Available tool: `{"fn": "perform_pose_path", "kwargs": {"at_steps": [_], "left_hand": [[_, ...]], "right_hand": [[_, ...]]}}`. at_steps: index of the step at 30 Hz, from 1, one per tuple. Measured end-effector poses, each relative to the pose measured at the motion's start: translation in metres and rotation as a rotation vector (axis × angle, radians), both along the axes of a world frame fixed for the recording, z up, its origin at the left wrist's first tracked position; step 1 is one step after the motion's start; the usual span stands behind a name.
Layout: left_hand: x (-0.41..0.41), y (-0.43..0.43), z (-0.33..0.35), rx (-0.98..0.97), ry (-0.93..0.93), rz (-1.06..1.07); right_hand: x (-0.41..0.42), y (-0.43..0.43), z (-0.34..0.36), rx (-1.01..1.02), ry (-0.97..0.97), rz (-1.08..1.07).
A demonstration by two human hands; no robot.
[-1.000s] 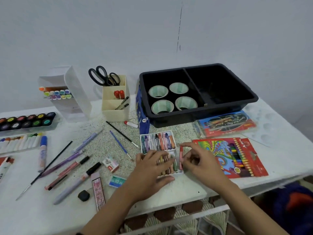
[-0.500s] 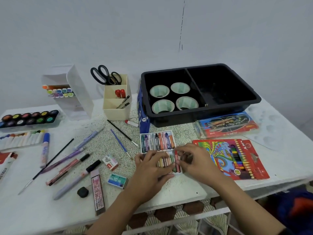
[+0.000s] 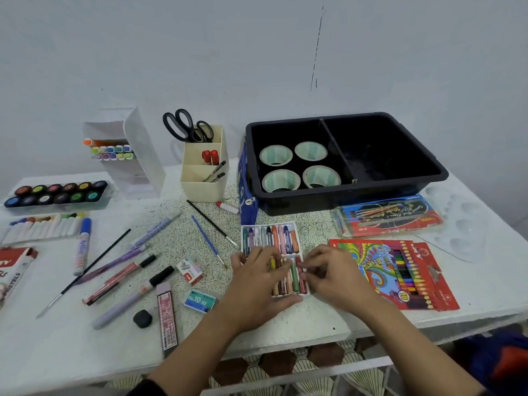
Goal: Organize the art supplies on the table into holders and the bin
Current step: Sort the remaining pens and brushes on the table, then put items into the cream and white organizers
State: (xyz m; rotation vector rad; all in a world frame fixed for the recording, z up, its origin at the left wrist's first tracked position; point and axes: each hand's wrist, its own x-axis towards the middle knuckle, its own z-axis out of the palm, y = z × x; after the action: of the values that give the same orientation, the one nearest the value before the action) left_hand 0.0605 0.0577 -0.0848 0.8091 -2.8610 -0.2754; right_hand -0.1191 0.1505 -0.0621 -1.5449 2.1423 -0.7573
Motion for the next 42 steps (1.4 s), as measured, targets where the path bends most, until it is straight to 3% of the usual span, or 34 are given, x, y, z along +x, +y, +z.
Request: {"fn": "perform_pose_path", "kwargs": {"at_steps": [9,14,17,20,24,28,32,38,42], "left_hand": [[-0.003,-0.006,0.002,0.079,-0.023,-0.011],[-0.004,-0.006,0.007,0.086,-0.04,-0.026],[0.007,-0.013,0.015,0.228,-0.028,-0.066],[0.035,-0.033,0.026,0.379,0.124,0.045],[0.094,-0.065,0.025,0.235,0.246,0.269],[0.137,-0.083,0.024,0.155,-0.04,0.273],[0.147,-0.09,0.02,0.16,-0.16,0.145],[0.149,-0.113,0.012,0.152,-0.055,0.025],[0.16,-0.139,0.019,0.302,0.166,0.063]], "right_hand": [[0.003,-0.008,0.0,0.049,-0.004,-0.079],[0.006,-0.012,0.004,0.139,0.098,-0.053],[0.009,-0.017,0.015,0.184,0.184,-0.021],[0.02,-0.026,0.023,0.122,0.305,-0.014],[0.05,-0.039,0.023,-0.072,0.186,0.121],[0.093,-0.053,0.02,-0.016,0.094,0.433],[0.125,-0.071,0.016,0.151,0.229,0.548],[0.148,-0.098,0.019,0.247,0.358,0.544],[0.154,-0.124,0.031,0.281,0.175,0.454]]}}
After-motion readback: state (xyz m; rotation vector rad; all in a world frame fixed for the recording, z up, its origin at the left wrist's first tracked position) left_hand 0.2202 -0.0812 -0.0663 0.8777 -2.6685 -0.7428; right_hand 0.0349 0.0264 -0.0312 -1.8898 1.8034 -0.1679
